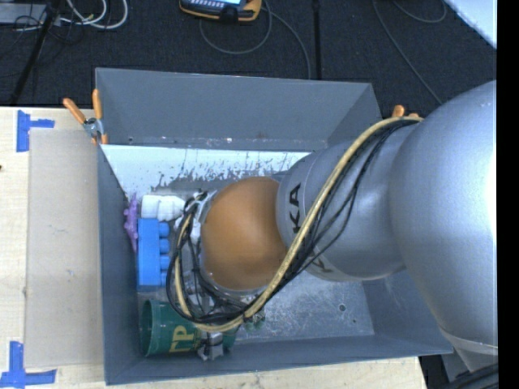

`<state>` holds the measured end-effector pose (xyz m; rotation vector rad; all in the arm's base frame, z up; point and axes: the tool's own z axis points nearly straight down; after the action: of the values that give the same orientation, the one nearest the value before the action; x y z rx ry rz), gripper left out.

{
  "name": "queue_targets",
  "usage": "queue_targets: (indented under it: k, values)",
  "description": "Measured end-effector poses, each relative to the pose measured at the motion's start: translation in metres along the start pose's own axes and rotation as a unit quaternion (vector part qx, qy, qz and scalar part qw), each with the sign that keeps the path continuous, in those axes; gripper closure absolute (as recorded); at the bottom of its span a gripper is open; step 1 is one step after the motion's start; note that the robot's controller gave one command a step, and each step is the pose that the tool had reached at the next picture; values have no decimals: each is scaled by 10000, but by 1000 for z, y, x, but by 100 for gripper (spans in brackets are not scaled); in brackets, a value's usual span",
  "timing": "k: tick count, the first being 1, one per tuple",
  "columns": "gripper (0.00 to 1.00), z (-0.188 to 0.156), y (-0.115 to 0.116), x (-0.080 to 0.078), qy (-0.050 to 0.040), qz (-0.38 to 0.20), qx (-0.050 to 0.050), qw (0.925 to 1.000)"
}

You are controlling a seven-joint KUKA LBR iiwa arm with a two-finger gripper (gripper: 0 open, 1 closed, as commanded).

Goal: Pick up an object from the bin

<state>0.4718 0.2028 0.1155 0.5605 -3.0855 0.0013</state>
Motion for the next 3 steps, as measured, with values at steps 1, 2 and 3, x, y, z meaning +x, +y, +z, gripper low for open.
queue_targets:
  k: [1, 2, 3]
  values:
    - [0, 36, 3, -7, -123, -658, 12, 9978]
    - [100, 47, -3, -8, -177, -781, 7, 9968]
    - [100, 45, -4, -7, -166, -801, 7, 9967]
